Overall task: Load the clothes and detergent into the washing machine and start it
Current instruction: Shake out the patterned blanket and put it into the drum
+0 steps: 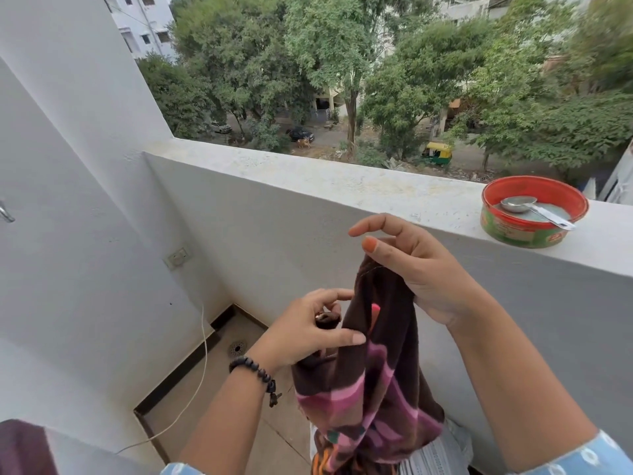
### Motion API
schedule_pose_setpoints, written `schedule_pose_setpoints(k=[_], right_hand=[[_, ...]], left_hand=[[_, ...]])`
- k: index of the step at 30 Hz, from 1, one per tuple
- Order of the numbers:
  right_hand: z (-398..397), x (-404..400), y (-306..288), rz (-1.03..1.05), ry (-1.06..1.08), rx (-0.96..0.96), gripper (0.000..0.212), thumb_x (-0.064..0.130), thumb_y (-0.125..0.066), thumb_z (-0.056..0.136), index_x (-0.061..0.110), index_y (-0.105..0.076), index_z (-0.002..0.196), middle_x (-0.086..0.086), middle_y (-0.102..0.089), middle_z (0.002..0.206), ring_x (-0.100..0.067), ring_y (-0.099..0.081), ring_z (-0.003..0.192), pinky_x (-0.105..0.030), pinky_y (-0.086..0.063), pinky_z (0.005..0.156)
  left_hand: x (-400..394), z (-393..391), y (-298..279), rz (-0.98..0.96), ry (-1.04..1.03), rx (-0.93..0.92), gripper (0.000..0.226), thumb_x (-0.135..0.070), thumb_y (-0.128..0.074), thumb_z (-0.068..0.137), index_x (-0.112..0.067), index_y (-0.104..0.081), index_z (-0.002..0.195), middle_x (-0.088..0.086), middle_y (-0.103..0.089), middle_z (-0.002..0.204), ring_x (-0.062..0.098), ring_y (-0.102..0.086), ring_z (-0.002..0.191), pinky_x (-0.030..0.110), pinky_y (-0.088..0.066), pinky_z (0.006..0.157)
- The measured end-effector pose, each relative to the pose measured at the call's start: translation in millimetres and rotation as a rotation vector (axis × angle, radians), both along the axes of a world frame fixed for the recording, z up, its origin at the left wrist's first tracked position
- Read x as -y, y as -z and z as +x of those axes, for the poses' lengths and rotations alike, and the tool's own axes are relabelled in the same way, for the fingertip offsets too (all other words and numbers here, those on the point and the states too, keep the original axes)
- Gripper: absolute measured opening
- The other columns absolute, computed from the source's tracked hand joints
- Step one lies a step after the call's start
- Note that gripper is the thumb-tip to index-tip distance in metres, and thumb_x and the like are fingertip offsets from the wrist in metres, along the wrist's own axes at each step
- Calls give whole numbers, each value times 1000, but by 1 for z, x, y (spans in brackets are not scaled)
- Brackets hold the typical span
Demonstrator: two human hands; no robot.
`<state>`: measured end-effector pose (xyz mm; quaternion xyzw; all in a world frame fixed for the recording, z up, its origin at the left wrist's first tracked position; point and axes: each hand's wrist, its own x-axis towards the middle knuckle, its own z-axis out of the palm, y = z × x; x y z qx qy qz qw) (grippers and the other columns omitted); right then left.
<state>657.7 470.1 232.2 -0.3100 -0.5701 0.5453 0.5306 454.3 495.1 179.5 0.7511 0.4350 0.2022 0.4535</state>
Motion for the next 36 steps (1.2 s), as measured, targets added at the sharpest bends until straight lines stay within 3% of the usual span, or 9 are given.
schedule_pose_setpoints(k=[7,13,16,19,21,25,29,32,36], right_hand=[[2,0,-9,12,-86,-221,13,20,-65,88,21,-69,100,-8,-46,70,-10,-42,50,-18,-38,47],[11,0,-9,30,-41,-179,13,18,-61,90,19,-68,102,-4,-42,66,-11,-35,52,-18,-34,46],[16,-3,-3,19,64,-78,15,25,-64,88,20,-67,102,-3,-42,65,-13,-32,59,-20,-30,53],[9,-7,6,-14,64,-32,17,24,-61,90,17,-65,106,-9,-55,72,-16,-48,65,-19,-42,59],[-4,-10,12,-31,9,-3,19,22,-61,94,15,-62,112,-27,-59,82,-26,-57,75,-32,-50,71],[-20,-15,16,-38,4,66,27,21,-59,94,18,-57,121,-20,-55,88,-29,-52,82,-44,-42,76],[-12,-14,14,-75,-67,100,32,13,-52,100,22,-50,130,-20,-60,89,-31,-57,81,-43,-50,72],[-15,-11,15,-70,-67,152,36,12,-55,98,22,-48,132,-20,-61,92,-27,-61,85,-39,-53,77],[-15,-9,24,-87,11,140,47,16,-72,85,23,-50,126,-4,-58,98,-19,-58,79,-29,-51,73]], left_hand=[[-4,7,28,45,82,-257,34,-52,-82,69,-58,-61,95,-17,-64,109,4,-57,106,39,-49,97],[-11,0,35,61,-29,-283,53,-70,-71,60,-25,-71,89,-1,-59,95,11,-58,89,41,-51,87],[-10,-13,21,-142,-153,129,52,-47,-85,60,-8,-71,91,12,-66,98,18,-66,87,39,-54,86],[-7,-9,-4,-329,-216,644,21,-13,-81,76,-4,-74,93,19,-71,92,25,-70,77,34,-60,70],[-4,2,-19,-329,-192,743,14,-7,-73,80,-10,-77,92,16,-73,91,25,-71,78,33,-60,70],[-4,15,-25,-319,-75,718,55,-14,-82,74,-3,-58,122,21,-66,116,31,-64,106,38,-54,95],[-5,12,-24,-270,-181,514,75,-13,-89,67,-23,-44,126,13,-71,110,29,-69,104,40,-56,91],[-7,9,-27,-179,-131,404,65,-11,-86,71,-22,-57,128,11,-73,111,29,-69,107,44,-55,95],[-6,1,-43,67,-206,339,34,-20,-83,74,-14,-72,105,7,-76,98,24,-72,97,46,-57,92]])
